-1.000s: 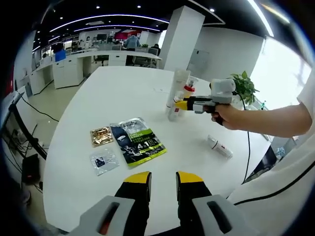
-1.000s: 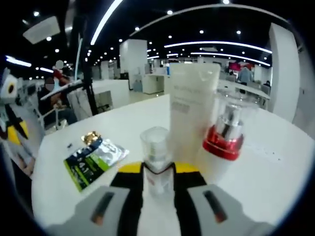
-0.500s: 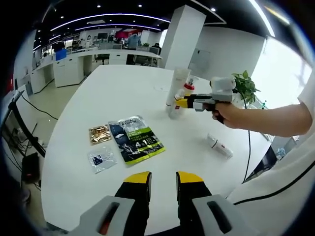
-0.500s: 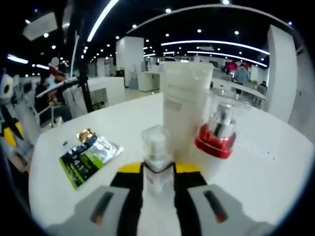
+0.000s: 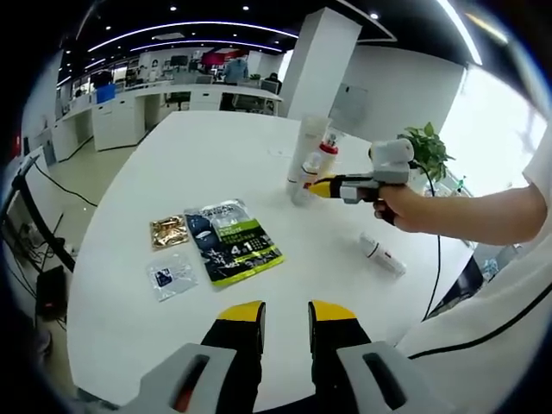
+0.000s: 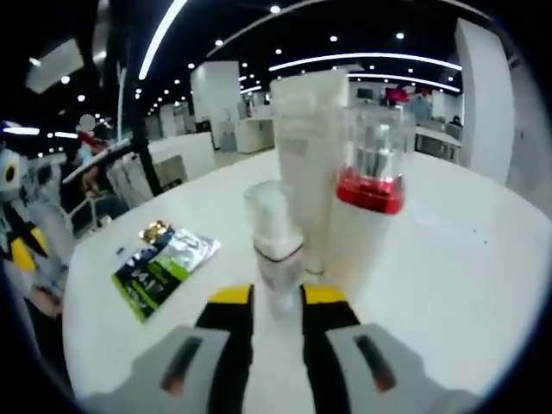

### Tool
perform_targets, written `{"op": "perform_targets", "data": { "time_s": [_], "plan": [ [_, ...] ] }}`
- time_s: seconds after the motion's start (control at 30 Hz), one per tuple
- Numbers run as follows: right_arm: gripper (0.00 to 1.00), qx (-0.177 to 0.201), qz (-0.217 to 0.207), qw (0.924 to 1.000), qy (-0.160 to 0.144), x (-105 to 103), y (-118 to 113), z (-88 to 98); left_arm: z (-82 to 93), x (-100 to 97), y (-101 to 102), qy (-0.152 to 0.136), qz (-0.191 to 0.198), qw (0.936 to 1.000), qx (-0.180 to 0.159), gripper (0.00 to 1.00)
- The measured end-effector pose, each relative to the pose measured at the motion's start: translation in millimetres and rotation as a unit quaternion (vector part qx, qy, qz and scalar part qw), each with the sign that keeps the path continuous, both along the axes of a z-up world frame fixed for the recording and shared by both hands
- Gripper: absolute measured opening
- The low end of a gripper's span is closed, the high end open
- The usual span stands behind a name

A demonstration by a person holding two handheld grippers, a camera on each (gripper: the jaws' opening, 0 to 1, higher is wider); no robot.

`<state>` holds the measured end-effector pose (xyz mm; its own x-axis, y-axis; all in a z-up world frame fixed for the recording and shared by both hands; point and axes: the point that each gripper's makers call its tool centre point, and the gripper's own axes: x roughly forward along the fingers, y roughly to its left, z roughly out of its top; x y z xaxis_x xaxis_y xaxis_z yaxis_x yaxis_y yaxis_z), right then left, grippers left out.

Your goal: Arrange the skincare products in the storage area until every visible bottle or jar stands upright without overlapping.

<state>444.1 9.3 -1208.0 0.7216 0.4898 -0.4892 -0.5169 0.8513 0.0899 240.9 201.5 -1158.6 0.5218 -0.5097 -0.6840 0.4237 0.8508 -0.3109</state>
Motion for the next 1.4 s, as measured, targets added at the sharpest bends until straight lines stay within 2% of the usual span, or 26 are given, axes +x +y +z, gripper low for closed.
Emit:
{"op": "perform_targets", "data": {
  "time_s": [0.5,0.87,1.07,1.1,1.17,1.2,1.23,1.4],
  "plan": [
    [0.13,0.038,-0.034,0.9983,0.026,11.0,-1.2,-4.3,0.7,-0.7,3.9,0.001,0.007,1.0000,0.005,0.20],
    [0.14,0.038,-0.031,0.9984,0.028,10.6,-2.5,-4.8,0.6,-0.5,-1.4,0.002,0.004,1.0000,0.005,0.20],
    [0.20,0.052,-0.026,0.9979,0.029,-7.8,-9.7,3.8,0.1,-1.2,-7.2,0.001,-0.002,1.0000,0.000,0.18],
    [0.22,0.056,-0.023,0.9978,0.028,-12.2,-11.2,6.4,4.4,-1.5,-15.5,-0.005,-0.011,0.9997,-0.021,0.17],
    [0.23,0.054,-0.019,0.9980,0.028,-20.6,-15.7,8.2,6.9,-0.7,-18.3,-0.016,-0.018,0.9995,-0.021,0.17],
    [0.23,0.048,-0.016,0.9983,0.029,-27.6,-19.0,10.0,9.1,-3.8,-26.0,-0.018,-0.047,0.9982,-0.032,0.17],
    [0.23,0.048,-0.016,0.9983,0.028,-33.3,-23.0,12.1,7.8,-0.9,-27.6,-0.014,-0.034,0.9987,-0.035,0.18],
    [0.30,0.056,-0.028,0.9967,0.050,-62.8,-40.5,16.2,0.7,3.7,-41.5,-0.005,-0.052,0.9980,-0.034,0.18]
  ]
}}
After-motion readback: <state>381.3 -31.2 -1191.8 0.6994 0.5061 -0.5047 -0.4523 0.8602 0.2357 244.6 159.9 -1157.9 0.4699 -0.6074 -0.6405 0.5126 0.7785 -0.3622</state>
